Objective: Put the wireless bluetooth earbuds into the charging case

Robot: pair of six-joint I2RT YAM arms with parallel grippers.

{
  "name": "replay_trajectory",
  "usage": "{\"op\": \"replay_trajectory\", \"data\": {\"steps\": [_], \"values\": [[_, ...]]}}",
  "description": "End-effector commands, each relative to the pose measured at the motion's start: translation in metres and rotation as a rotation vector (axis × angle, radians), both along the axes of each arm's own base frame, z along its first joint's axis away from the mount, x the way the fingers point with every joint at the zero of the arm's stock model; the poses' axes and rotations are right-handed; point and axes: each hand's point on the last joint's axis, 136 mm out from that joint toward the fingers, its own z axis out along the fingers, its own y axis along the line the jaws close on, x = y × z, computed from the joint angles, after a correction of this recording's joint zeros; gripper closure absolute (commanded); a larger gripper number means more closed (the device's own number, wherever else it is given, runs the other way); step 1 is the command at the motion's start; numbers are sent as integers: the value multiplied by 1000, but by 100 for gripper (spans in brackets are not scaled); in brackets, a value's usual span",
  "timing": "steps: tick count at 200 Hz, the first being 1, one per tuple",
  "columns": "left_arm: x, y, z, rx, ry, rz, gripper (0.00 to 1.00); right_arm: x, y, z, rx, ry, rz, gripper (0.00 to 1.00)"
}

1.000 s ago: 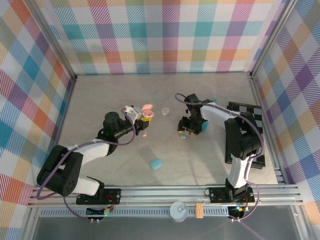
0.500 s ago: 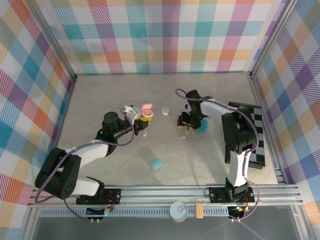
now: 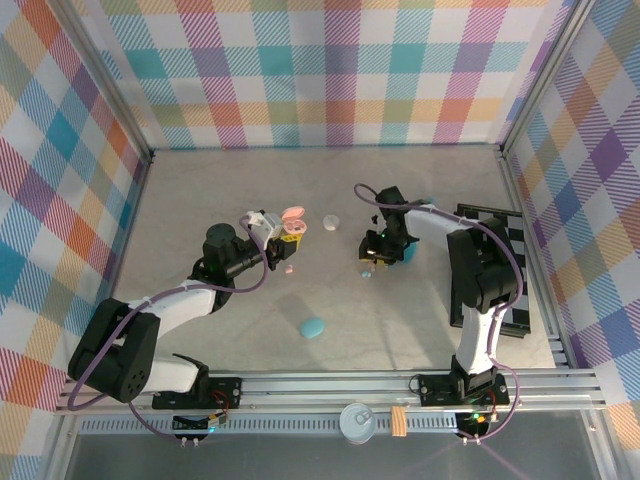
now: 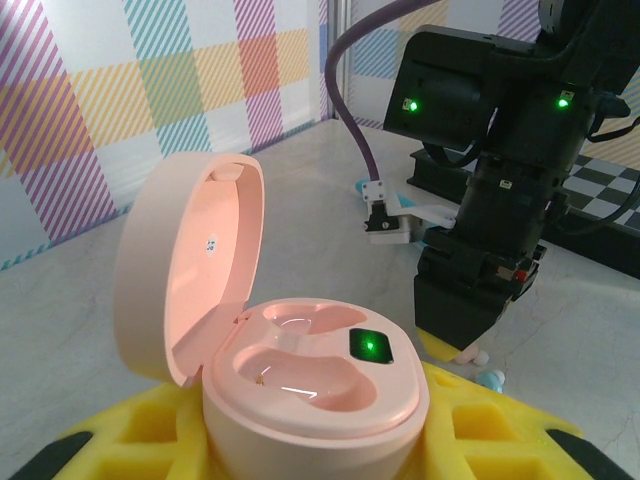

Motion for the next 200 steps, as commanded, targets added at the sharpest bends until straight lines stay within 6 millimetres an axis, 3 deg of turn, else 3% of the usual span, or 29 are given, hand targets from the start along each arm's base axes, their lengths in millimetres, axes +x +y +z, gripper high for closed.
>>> {"op": "replay_trajectory", "data": {"steps": [1, 42, 200], "values": [[0, -2, 10, -6, -43, -22, 73, -21, 3, 0, 27, 60, 15, 63], [1, -3, 8, -5, -37, -25, 73, -25, 3, -5, 33, 72, 16, 69], [4, -5, 10, -5, -36, -27, 73, -41, 18, 3, 160, 104, 56, 72]]}}
